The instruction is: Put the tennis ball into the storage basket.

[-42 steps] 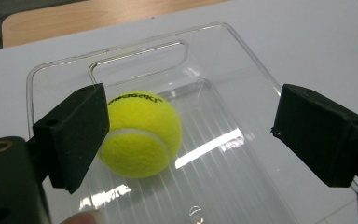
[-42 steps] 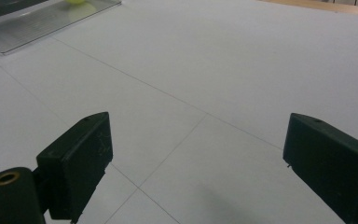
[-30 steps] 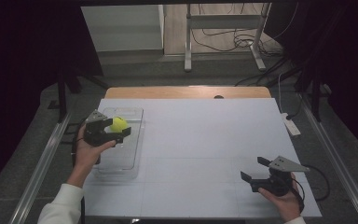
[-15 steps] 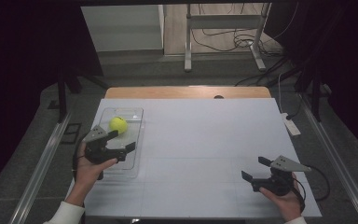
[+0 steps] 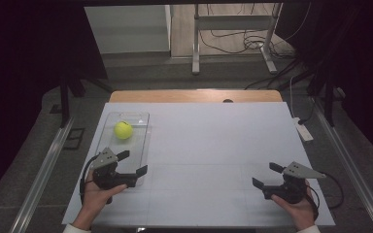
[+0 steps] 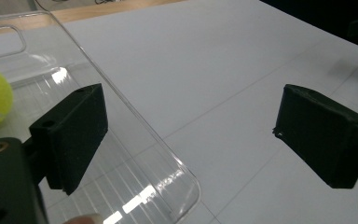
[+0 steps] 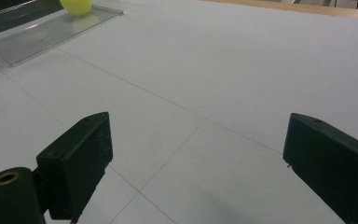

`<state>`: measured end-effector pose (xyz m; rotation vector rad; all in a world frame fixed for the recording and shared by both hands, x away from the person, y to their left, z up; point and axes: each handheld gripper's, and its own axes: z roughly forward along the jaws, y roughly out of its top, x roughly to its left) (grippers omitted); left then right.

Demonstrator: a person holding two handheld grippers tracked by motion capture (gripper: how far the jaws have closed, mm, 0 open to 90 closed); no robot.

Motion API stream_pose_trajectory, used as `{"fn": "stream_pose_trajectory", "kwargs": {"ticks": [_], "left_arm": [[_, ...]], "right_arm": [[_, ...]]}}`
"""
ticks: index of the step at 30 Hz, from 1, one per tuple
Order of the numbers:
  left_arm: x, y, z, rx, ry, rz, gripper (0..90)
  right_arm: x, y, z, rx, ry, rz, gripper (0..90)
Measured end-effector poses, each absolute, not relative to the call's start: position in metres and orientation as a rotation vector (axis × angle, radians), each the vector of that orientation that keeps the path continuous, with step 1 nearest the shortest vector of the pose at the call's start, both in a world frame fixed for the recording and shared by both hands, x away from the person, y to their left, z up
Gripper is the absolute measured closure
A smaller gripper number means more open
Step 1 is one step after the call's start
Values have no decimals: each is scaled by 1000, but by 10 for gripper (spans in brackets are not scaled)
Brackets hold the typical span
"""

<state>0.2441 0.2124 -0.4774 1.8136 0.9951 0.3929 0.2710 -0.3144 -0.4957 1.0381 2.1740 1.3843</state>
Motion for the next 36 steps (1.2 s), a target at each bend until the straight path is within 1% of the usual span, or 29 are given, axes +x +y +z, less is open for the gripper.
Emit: {"fn": "stream_pose_trajectory", "kwargs": {"ticks": [9, 36], "left_arm": [[232, 209, -490, 1854, 973, 404, 102], [238, 207, -495, 1876, 982, 407, 106]], "right_arm": [[271, -316, -496, 1039, 2170, 1391, 83], [271, -314, -496, 1023, 2180, 1386, 84]]}}
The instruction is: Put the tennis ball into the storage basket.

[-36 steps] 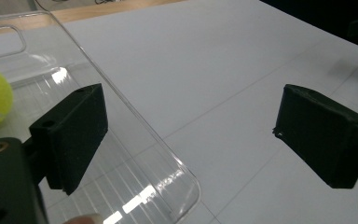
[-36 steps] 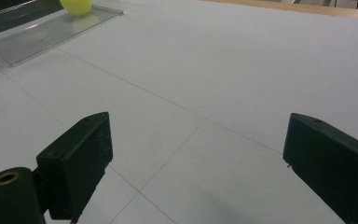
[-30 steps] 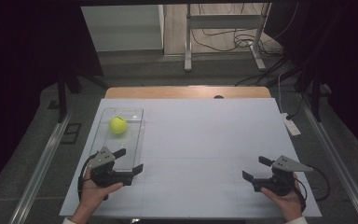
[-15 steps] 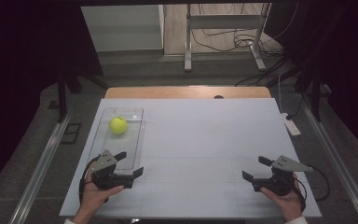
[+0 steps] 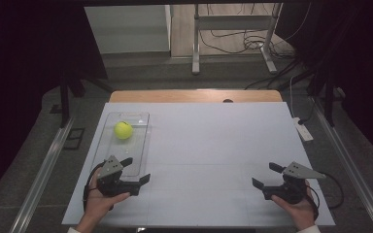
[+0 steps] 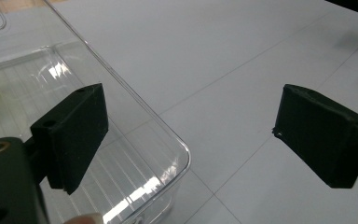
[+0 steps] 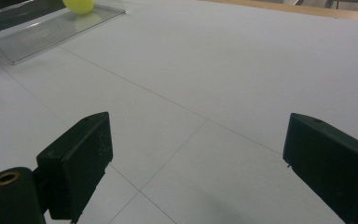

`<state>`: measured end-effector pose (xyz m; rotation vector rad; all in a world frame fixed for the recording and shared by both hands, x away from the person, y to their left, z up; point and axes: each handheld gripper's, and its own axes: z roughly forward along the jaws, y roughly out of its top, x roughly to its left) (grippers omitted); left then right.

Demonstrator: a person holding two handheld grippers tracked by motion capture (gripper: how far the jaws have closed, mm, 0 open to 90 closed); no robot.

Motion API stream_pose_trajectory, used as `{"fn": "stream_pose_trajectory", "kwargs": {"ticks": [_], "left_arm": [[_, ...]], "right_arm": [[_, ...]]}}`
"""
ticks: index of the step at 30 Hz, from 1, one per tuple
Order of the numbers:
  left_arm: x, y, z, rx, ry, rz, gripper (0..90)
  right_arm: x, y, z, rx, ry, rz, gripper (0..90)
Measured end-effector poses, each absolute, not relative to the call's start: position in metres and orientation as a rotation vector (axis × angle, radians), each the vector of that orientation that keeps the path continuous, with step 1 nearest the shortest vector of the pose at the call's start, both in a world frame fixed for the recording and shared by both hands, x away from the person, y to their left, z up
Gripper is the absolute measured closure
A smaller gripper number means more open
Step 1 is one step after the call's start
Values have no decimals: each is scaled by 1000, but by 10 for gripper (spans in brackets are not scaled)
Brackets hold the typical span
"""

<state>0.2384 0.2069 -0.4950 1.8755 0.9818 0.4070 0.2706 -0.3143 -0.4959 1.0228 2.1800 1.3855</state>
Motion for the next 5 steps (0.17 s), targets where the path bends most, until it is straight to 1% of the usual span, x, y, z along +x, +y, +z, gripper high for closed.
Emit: {"fn": "stream_pose_trajectory", "kwargs": {"ticks": [5], "left_arm": [[238, 207, -495, 1878, 978, 408, 107]], "right_arm": [[271, -314, -496, 1022, 2178, 1384, 83]]}}
